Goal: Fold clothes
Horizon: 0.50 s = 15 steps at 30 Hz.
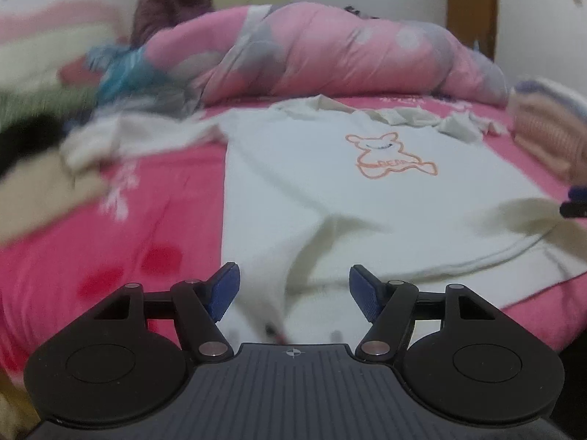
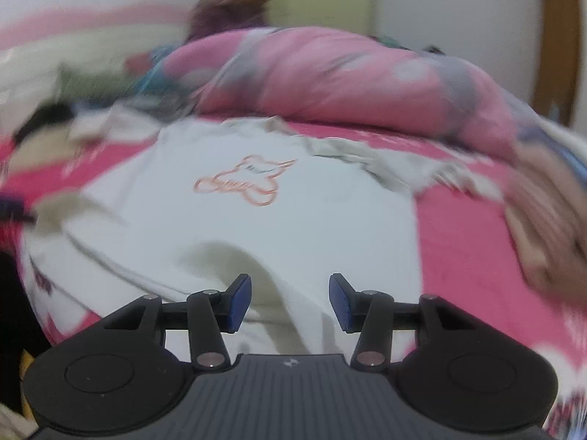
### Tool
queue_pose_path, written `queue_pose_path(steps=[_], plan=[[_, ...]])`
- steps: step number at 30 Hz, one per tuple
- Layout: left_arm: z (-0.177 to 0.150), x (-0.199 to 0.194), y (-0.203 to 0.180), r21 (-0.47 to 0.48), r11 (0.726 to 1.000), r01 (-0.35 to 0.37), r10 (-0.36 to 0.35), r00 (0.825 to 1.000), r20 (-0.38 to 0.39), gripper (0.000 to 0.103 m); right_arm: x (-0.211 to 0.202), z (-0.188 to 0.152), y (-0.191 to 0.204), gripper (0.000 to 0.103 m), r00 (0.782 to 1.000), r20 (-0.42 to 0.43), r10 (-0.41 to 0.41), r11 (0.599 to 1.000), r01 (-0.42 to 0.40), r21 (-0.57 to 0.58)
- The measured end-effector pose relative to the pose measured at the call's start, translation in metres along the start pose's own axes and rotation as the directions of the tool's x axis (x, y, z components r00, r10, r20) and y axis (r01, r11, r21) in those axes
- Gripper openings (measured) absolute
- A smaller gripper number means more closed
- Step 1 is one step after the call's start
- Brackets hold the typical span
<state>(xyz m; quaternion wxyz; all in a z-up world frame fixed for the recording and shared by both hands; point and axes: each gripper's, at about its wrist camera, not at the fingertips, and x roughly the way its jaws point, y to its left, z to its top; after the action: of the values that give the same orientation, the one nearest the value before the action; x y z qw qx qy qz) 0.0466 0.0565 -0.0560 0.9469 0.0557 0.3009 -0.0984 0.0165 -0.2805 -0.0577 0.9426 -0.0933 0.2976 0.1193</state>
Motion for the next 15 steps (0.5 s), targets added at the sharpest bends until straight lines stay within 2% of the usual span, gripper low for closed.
queue_pose_path(steps=[2, 4, 5, 6, 7, 8, 9, 10, 12, 14, 15], plan=[[0.006, 0.015, -0.001, 0.041, 0.999, -0.007, 0.008, 1.000, -0.025, 0.065, 0.016, 0.003, 0.001, 0.047, 0.999, -0.035, -0.006, 0.999, 0.005, -0.040], [0.010, 0.028, 0.000, 0.087, 0.996, -0.010, 0.016, 0.998, -0.064, 0.054, 0.026, 0.001, -0.002, 0.038, 0.997, -0.082, -0.012, 0.998, 0.007, -0.064], [0.010, 0.033, 0.001, 0.114, 0.993, -0.008, 0.018, 0.996, -0.091, 0.042, 0.030, 0.001, -0.004, 0.033, 0.994, -0.106, -0.018, 0.998, 0.012, -0.062], [0.008, 0.038, 0.003, 0.129, 0.992, -0.011, 0.026, 0.993, -0.119, 0.031, 0.034, 0.001, -0.006, 0.016, 0.991, -0.130, -0.025, 0.998, 0.018, -0.055], [0.006, 0.043, 0.006, 0.127, 0.992, -0.021, 0.039, 0.989, -0.139, 0.024, 0.034, -0.001, -0.010, 0.007, 0.989, -0.142, -0.027, 0.999, 0.021, -0.039], [0.005, 0.045, 0.009, 0.116, 0.993, -0.022, 0.039, 0.988, -0.147, 0.010, 0.032, -0.004, -0.014, 0.006, 0.988, -0.149, -0.026, 1.000, 0.023, -0.018], [0.003, 0.046, 0.011, 0.104, 0.994, -0.019, 0.035, 0.988, -0.150, 0.007, 0.029, -0.007, -0.018, 0.005, 0.989, -0.145, -0.027, 1.000, 0.028, 0.001], [0.002, 0.043, 0.013, 0.084, 0.996, -0.014, 0.026, 0.990, -0.138, 0.005, 0.025, -0.007, -0.022, 0.004, 0.991, -0.127, -0.032, 0.999, 0.035, 0.021], [0.005, 0.024, 0.017, 0.056, 0.998, -0.015, 0.017, 0.999, -0.027, 0.001, 0.013, -0.006, -0.028, 0.004, 0.996, -0.068, -0.049, 0.997, 0.053, 0.061], [0.004, 0.001, 0.018, 0.058, 0.998, -0.012, 0.006, 0.995, 0.102, 0.001, -0.015, -0.003, -0.028, 0.004, 0.995, 0.082, -0.060, 0.996, 0.055, 0.069], [0.001, -0.011, 0.017, 0.083, 0.997, -0.007, -0.007, 0.985, 0.172, 0.001, -0.027, -0.004, -0.027, 0.004, 0.987, 0.147, -0.062, 0.997, 0.054, 0.056]])
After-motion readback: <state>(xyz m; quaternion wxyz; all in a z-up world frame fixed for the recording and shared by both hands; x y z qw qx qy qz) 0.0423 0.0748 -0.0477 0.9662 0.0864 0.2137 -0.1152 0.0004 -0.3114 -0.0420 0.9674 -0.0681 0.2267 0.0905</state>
